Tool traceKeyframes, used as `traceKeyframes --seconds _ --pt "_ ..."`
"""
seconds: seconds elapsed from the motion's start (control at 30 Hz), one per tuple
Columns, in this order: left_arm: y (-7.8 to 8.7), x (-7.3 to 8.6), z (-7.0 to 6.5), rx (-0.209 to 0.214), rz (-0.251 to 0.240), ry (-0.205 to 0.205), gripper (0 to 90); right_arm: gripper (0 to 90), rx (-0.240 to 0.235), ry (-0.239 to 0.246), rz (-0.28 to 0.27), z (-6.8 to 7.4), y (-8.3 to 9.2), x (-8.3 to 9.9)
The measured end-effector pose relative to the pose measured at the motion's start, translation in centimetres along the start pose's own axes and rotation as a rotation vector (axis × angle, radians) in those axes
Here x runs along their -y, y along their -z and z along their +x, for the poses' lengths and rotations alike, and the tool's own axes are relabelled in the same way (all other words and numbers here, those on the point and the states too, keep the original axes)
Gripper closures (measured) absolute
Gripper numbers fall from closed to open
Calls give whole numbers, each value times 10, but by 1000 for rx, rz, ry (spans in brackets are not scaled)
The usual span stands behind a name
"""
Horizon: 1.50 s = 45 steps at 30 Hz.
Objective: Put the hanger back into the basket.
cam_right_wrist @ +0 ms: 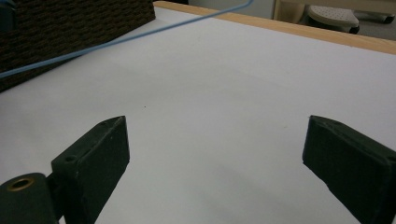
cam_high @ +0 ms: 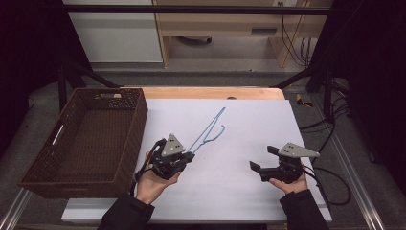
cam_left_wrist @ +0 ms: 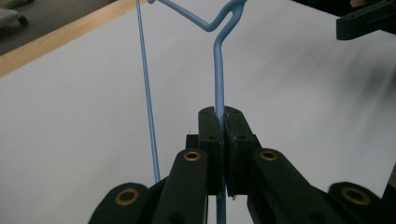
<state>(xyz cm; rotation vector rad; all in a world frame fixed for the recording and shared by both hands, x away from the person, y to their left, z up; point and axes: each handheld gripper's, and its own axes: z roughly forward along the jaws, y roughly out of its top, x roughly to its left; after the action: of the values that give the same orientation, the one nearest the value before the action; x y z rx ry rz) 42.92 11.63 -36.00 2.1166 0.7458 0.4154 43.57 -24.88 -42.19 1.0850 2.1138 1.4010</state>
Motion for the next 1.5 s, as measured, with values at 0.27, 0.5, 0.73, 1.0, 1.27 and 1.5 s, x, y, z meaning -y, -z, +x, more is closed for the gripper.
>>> traceKeyframes --seconds 0.27,0.5,0.73,1.0,1.27,1.5 --pt "20 -5 6 21 -59 2 874 51 22 -10 -1 -6 10 2" --pt "30 -10 8 42 -76 -16 874 42 34 -15 6 -8 12 3" --pt "48 -19 22 20 -78 -24 874 37 42 -15 5 -10 13 2" --pt "64 -26 41 5 -92 -14 874 38 40 -17 14 -8 10 3" --pt "74 -30 59 22 -99 15 874 38 38 -20 14 -9 11 3" --pt "97 -37 77 -16 -90 6 874 37 40 -24 11 -9 10 2"
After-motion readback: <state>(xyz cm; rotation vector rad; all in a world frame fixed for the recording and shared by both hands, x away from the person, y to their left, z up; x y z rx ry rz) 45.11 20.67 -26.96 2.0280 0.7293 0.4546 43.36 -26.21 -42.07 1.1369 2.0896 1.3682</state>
